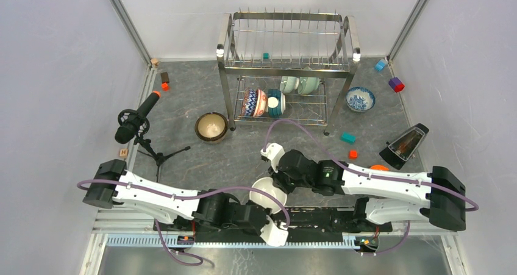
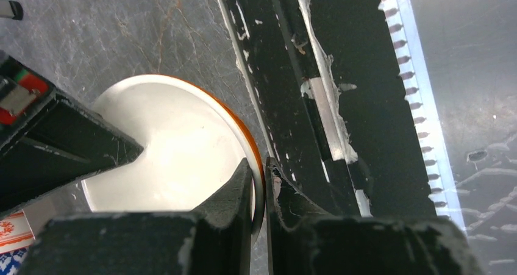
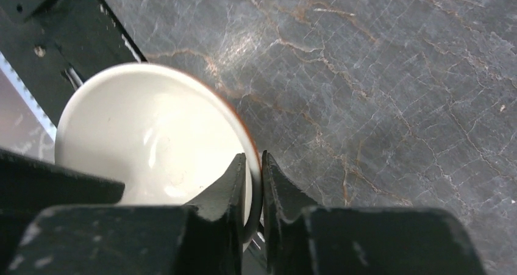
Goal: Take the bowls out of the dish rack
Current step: Pick up the bowl from the dish rack, then place the bowl at the center of the board.
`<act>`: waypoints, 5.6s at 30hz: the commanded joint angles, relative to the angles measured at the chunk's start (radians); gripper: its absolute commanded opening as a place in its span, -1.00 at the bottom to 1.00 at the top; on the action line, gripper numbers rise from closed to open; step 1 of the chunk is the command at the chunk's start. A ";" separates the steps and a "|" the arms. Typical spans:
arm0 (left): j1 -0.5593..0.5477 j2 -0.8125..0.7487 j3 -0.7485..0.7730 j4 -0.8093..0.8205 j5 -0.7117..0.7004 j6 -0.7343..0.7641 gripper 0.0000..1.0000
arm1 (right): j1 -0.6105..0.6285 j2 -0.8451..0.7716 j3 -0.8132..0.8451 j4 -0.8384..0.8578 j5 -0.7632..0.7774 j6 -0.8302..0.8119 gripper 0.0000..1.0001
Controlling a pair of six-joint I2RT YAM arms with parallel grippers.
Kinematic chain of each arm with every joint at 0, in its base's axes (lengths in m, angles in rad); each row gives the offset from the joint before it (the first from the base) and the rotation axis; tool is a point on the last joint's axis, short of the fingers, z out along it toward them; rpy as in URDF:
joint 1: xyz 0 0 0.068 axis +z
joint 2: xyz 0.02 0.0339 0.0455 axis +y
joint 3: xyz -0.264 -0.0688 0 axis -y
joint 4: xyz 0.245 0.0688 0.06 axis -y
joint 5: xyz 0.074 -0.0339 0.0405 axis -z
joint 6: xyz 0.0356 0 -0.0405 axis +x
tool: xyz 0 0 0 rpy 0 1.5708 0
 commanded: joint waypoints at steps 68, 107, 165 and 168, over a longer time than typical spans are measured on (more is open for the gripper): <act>0.010 -0.275 -0.215 -0.045 -0.966 -1.460 0.99 | -0.662 -0.493 -0.350 0.032 0.266 0.144 -1.00; 0.287 0.210 0.067 0.140 -0.349 -1.401 0.47 | -0.205 -0.312 -0.440 0.322 0.149 0.327 -1.00; 0.748 -0.241 -0.155 -0.450 -0.542 -1.630 -0.96 | -0.089 -0.649 -0.480 0.222 0.281 0.273 0.96; 0.796 -0.252 -0.162 -0.474 -0.539 -1.685 -0.96 | -0.090 -0.646 -0.493 0.230 0.274 0.275 0.96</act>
